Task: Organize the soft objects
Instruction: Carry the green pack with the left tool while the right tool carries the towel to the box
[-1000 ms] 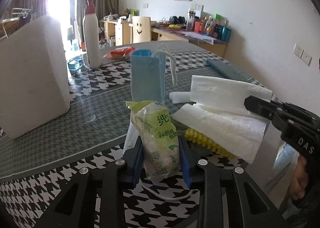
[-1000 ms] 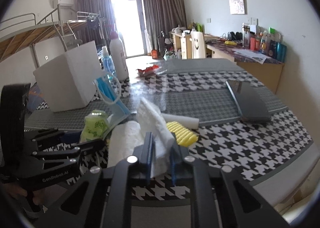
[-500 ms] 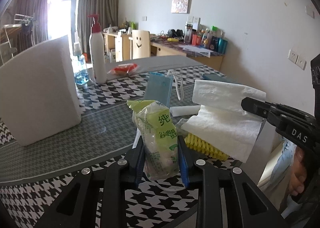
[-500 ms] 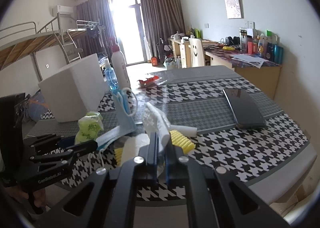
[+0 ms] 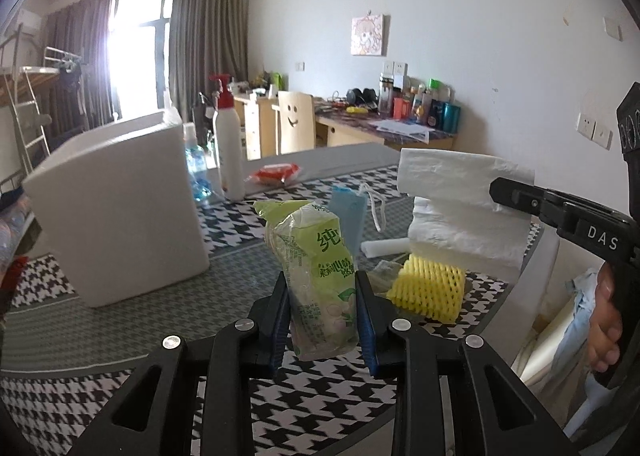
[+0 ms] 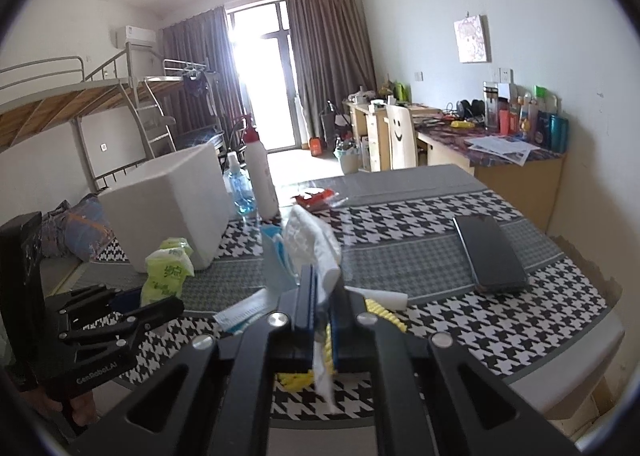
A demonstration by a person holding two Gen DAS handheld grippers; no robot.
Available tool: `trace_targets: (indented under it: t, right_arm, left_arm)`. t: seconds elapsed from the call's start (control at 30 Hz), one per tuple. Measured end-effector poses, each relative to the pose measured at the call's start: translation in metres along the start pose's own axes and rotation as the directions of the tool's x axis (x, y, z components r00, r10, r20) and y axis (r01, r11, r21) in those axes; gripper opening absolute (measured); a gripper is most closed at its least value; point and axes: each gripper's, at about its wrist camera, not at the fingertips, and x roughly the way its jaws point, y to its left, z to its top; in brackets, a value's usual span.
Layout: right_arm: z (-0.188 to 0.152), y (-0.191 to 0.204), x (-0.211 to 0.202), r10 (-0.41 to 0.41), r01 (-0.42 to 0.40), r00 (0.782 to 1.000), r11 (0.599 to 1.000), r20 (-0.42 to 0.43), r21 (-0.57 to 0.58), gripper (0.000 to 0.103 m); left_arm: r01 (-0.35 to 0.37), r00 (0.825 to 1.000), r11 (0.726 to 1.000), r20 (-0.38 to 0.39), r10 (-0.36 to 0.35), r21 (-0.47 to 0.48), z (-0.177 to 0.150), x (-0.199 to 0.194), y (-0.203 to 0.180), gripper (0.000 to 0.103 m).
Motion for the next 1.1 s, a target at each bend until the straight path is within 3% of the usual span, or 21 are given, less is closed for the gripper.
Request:
trace_targets:
  t: [0.4,1.1]
  right_arm:
    - [0.006,0.016,-0.005,0.026,-0.026,1.000,0.999,0.012,-0.023,0.008]
    - [0.033,0.035,0.006,0.093,-0.091,0.994,0.995,0.061,-0.029,0.008]
  left_arm:
    - [-0.047,0.998,0.999,0.046,0.046,0.004,0.009,-0.028,0.007,0.031]
    - [-0.064,0.992,0.998,0.109,0.063,0.003,0.047,-0.035,0.030,0.031]
